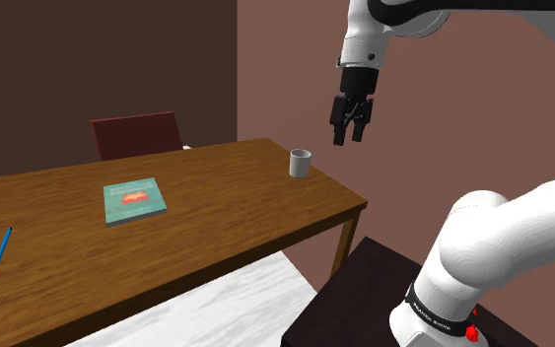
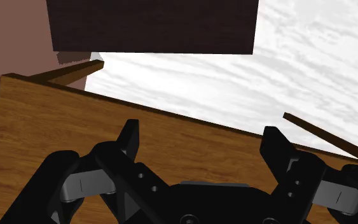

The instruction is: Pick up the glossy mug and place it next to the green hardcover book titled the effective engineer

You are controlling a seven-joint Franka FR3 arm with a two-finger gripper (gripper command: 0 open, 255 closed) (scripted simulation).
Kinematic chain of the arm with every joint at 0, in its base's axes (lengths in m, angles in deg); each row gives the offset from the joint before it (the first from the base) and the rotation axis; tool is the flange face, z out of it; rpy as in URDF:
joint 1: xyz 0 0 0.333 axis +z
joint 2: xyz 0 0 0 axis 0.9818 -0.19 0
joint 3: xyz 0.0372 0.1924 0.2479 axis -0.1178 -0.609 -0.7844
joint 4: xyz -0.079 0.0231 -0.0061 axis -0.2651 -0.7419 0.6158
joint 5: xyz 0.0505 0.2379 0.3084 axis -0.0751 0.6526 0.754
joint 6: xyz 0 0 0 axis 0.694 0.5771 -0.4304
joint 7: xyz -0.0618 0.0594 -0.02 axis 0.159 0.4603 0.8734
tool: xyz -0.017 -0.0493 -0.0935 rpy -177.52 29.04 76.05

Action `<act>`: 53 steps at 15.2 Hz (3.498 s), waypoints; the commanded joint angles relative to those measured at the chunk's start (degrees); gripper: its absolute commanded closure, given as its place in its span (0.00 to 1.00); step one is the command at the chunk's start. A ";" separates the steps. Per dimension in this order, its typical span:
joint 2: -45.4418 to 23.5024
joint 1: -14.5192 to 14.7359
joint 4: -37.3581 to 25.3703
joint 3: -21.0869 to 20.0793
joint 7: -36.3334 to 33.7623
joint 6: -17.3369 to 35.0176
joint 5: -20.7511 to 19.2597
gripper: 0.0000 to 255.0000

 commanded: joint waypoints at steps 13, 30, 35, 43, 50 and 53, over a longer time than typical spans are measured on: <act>-19.14 -2.40 -2.69 4.79 6.92 18.07 -5.45 0.00; -52.48 -5.98 -24.34 9.79 15.20 32.95 -5.60 0.00; -61.56 -7.57 -33.40 10.22 17.00 33.84 -4.60 0.00; -63.91 -7.87 -30.71 10.04 17.34 38.84 -4.06 0.00; -63.92 -7.87 -30.74 10.04 17.34 38.82 -4.05 0.00; -63.92 -7.87 -30.74 10.04 17.34 38.82 -4.05 1.00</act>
